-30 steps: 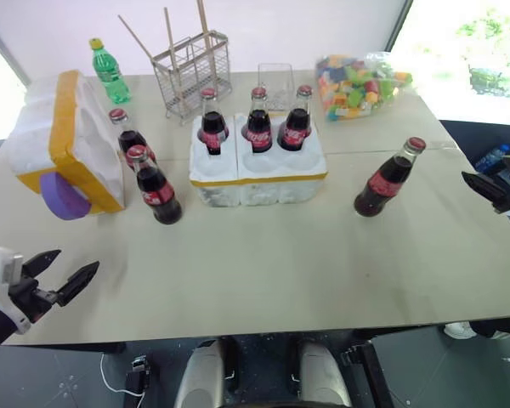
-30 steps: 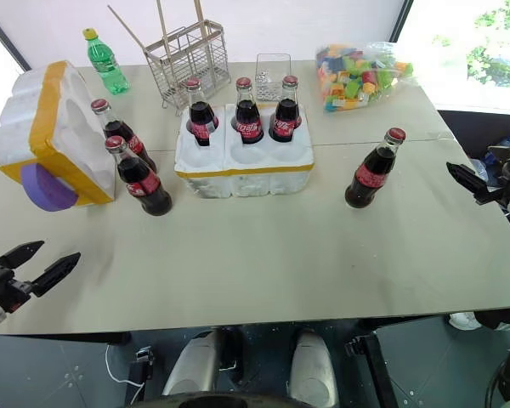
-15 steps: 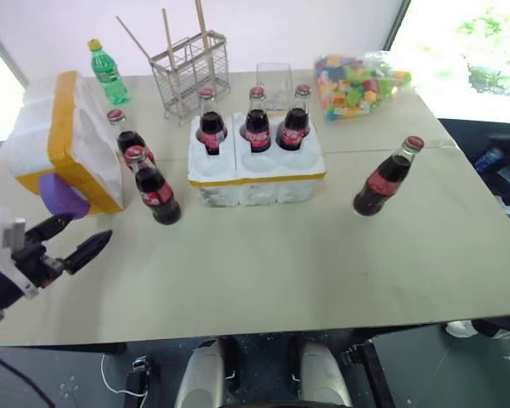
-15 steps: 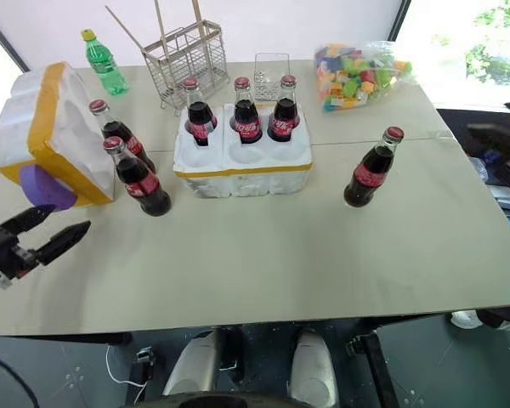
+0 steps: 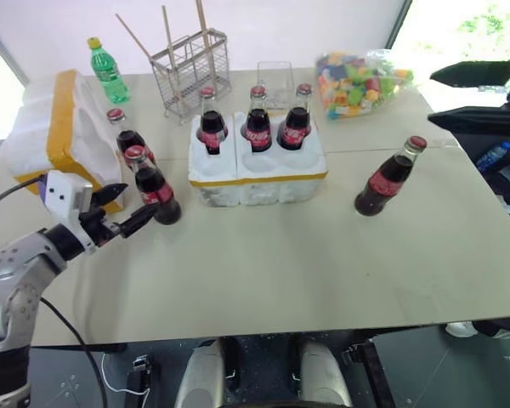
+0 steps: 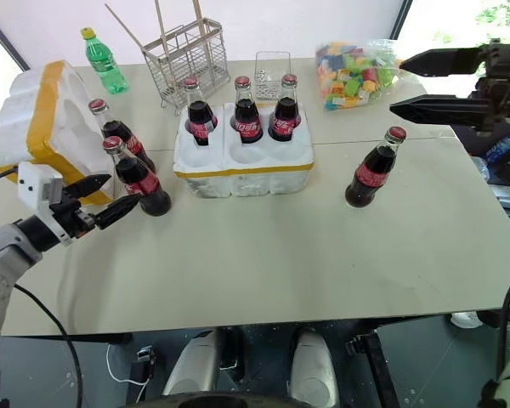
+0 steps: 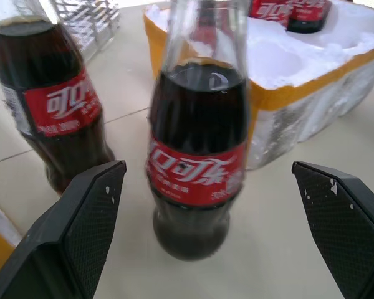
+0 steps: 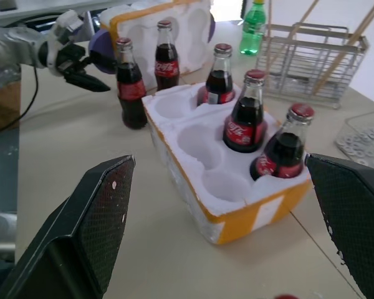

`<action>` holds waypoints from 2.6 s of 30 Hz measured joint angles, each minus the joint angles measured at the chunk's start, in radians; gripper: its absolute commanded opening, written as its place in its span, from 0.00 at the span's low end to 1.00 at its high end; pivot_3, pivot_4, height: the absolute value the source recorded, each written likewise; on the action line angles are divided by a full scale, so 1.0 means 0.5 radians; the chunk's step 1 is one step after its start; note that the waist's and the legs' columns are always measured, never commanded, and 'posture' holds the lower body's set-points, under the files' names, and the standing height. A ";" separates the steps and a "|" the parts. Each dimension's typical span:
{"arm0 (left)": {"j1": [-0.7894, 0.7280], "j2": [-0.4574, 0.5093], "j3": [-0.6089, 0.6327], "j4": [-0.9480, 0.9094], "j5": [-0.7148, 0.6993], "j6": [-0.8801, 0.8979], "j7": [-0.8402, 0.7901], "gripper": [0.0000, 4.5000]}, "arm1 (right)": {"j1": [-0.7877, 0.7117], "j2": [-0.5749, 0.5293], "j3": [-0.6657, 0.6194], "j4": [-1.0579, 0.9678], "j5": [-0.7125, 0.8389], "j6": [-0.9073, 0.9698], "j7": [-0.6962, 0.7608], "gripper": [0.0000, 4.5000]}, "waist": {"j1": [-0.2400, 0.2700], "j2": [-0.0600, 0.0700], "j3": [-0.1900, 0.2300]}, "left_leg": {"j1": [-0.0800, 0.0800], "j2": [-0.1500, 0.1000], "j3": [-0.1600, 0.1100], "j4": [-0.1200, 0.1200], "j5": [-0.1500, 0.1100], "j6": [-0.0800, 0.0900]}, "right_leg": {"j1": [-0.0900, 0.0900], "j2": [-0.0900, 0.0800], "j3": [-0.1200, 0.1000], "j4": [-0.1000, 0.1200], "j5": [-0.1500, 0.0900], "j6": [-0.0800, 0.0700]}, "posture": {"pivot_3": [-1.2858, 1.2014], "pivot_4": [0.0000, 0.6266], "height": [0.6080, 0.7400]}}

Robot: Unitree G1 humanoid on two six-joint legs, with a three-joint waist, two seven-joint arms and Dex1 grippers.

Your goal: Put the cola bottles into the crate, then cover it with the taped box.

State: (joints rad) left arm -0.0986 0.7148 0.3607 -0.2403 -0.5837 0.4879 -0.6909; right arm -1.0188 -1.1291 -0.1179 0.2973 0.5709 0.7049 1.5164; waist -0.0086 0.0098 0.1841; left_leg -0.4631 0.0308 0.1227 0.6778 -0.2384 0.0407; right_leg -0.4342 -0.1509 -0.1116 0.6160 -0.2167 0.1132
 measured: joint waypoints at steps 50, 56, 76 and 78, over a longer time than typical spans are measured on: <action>-1.814 -0.439 -0.595 0.835 -0.179 0.409 -0.419 0.61 | 0.144 0.174 -0.086 -0.268 0.082 0.099 -0.371 1.00 | 0.045 -0.007 0.003 | 0.001 -0.007 0.012 0.012 0.004 0.001 | 0.006 0.002 0.001 0.006 0.006 0.010 | 0.52 0.24 0.97; -1.961 -0.687 -0.856 1.328 0.228 -0.025 -0.475 0.61 | 0.195 0.174 -0.136 -0.284 0.086 0.104 -0.435 1.00 | 0.034 -0.007 0.003 | 0.002 -0.007 0.013 0.011 0.004 0.001 | 0.005 0.002 0.001 0.005 0.006 0.011 | 0.52 0.24 0.97; -1.923 -0.958 -1.059 1.709 0.854 -0.434 -0.240 0.99 | 0.318 0.167 -0.099 -0.347 0.013 -0.021 -0.481 1.00 | 0.041 -0.008 0.003 | 0.002 -0.004 0.012 0.013 0.003 0.003 | 0.005 0.000 0.001 0.006 0.007 0.010 | 0.52 0.24 0.97; -1.897 -0.961 -1.038 1.671 0.851 -0.372 -0.187 0.99 | 0.311 0.174 -0.083 -0.335 0.001 -0.034 -0.473 1.00 | 0.039 -0.008 0.003 | 0.002 -0.003 0.012 0.013 0.003 0.003 | 0.005 0.000 0.001 0.006 0.007 0.010 | 0.52 0.24 0.97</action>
State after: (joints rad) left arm -1.0473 0.2346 -0.1583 0.5953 -0.1582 0.3018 -0.7845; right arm -0.8633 -1.0419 -0.1595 0.1296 0.5713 0.6881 1.2801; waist 0.0110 0.0060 0.1857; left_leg -0.4624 0.0292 0.1286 0.6846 -0.2371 0.0424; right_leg -0.4319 -0.1512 -0.1109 0.6192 -0.2133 0.1183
